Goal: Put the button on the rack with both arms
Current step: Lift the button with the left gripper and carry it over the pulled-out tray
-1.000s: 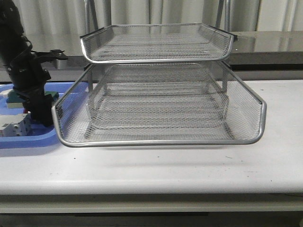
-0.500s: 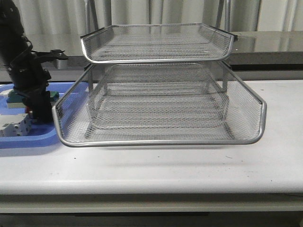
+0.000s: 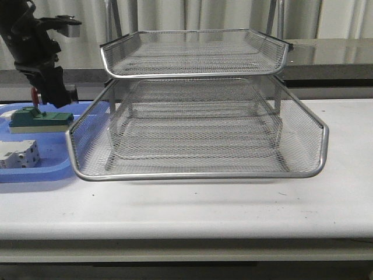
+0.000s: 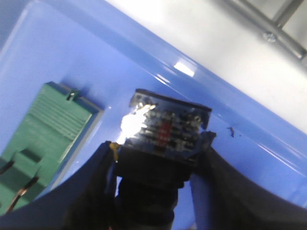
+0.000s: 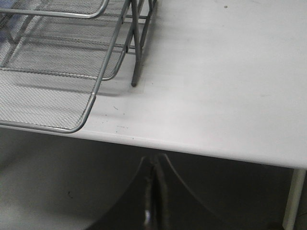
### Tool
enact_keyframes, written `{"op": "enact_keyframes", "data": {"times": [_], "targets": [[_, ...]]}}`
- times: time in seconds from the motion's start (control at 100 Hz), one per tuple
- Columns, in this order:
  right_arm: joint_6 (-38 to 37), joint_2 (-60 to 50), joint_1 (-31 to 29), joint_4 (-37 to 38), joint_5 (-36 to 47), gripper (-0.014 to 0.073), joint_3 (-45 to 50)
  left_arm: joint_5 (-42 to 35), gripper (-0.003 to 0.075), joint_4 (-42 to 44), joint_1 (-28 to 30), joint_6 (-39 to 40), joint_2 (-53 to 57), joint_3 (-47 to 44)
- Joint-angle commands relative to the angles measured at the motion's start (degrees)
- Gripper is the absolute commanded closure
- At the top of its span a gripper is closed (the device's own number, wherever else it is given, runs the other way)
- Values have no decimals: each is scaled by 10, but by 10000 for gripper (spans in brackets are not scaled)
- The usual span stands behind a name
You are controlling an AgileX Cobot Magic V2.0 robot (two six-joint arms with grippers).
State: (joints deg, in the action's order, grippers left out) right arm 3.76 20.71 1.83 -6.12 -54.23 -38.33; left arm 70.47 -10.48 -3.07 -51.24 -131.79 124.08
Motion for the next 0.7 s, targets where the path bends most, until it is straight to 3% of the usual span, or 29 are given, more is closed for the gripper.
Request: {"op": "enact_keyframes", "data": {"times": [0.0, 0.21, 0.69], "targets": [[1, 6, -3, 0, 37, 664, -17, 30, 710, -11, 1, 15, 67, 21], [1, 6, -3, 0, 37, 664, -17, 30, 710, 8, 2, 51, 132, -14], [1, 6, -3, 0, 37, 664, -17, 30, 710, 2, -42, 88, 354, -233]]}}
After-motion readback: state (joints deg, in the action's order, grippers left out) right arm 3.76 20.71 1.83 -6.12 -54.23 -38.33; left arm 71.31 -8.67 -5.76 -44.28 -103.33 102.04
